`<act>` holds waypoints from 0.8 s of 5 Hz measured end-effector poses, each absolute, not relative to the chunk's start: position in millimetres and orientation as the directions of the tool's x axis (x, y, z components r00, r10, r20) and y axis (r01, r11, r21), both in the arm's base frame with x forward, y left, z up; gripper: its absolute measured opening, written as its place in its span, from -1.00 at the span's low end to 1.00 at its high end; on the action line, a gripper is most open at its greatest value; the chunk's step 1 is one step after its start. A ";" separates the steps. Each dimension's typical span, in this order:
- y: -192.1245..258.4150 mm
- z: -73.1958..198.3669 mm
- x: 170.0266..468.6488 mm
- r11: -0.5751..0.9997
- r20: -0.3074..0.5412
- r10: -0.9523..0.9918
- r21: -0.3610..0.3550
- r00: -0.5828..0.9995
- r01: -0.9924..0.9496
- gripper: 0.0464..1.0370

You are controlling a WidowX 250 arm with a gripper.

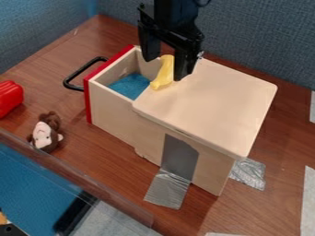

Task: Move the white object to the middle left side of the table

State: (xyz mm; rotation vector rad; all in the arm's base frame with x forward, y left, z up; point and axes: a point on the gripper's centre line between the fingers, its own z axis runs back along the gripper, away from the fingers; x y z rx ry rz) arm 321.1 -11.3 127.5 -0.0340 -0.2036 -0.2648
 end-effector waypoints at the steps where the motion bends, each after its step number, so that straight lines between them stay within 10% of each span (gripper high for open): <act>1: -11.5 117.6 320.6 0.965 0.170 -0.256 -0.020 0.951 0.263 0.93; 4: 89.8 154.9 380.9 0.978 0.189 -0.154 -0.107 0.970 0.177 0.92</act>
